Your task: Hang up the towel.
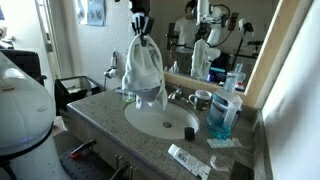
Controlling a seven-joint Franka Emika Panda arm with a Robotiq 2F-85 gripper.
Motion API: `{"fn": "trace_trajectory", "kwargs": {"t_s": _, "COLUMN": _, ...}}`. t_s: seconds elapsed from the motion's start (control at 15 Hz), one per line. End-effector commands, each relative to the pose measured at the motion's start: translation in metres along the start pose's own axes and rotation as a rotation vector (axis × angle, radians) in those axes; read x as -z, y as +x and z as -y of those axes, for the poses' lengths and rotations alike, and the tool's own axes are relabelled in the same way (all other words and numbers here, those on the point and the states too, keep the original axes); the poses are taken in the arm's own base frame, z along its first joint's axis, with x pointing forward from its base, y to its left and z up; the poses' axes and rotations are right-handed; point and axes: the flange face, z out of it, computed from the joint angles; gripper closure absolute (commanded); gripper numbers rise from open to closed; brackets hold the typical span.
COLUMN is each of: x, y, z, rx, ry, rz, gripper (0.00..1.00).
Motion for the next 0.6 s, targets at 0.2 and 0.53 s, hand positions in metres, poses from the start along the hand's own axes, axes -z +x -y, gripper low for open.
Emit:
{"fn": "trace_trajectory", "kwargs": {"t_s": 0.2, "x": 0.136, "y": 0.036, "z": -0.083, "rx": -0.281, "ry": -0.072, "rz": -0.279, "gripper": 0.93}}
{"fn": "trace_trajectory", "kwargs": {"t_s": 0.53, "x": 0.202, "y": 0.056, "z": -0.166, "rx": -0.515, "ry": -0.135, "rz": -0.444, "gripper": 0.93}}
